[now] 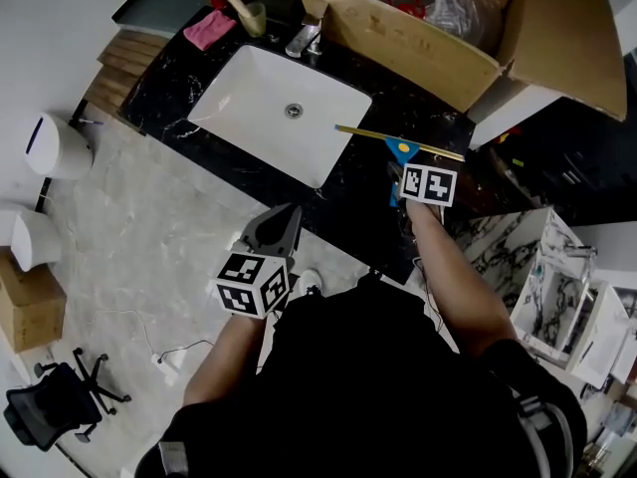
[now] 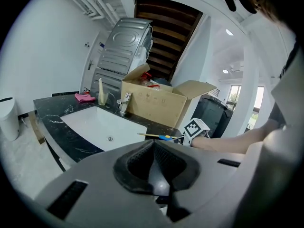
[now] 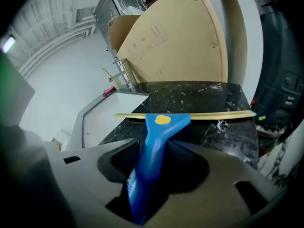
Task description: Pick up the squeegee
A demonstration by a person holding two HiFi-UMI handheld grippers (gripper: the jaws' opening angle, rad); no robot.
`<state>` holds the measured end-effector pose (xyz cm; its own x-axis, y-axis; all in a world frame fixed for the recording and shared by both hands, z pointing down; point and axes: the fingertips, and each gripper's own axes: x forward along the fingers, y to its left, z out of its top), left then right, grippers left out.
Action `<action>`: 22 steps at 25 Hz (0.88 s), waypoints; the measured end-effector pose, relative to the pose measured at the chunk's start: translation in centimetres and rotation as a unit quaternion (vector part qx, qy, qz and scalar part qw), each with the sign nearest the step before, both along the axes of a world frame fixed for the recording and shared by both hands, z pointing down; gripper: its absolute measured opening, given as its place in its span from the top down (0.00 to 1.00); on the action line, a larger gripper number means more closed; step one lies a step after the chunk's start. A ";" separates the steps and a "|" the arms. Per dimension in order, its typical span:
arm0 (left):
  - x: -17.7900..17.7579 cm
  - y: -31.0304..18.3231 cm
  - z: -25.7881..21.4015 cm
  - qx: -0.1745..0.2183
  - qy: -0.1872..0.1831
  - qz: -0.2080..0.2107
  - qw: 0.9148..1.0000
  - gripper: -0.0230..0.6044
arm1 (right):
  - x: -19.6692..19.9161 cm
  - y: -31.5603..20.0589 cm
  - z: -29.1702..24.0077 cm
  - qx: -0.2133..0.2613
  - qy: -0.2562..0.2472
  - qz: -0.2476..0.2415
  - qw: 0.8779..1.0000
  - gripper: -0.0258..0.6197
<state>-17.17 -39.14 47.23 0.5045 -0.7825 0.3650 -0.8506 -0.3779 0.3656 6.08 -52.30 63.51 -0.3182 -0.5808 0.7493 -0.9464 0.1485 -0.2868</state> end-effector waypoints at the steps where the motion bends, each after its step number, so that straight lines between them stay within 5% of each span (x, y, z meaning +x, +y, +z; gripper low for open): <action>1: -0.2 0.1 0.0 -0.001 0.000 -0.003 1.000 0.93 | 0.0 -0.1 0.1 -0.001 0.005 0.000 1.000 0.67; 22: -3.3 2.0 0.1 0.008 0.006 -0.025 1.000 0.94 | 1.1 -0.4 0.0 0.019 0.020 0.004 1.000 0.73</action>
<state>-20.52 -37.17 47.30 0.4692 -0.8120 0.3472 -0.8642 -0.3413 0.3696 7.14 -52.65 63.51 -0.2839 -0.6110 0.7390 -0.9582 0.1510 -0.2432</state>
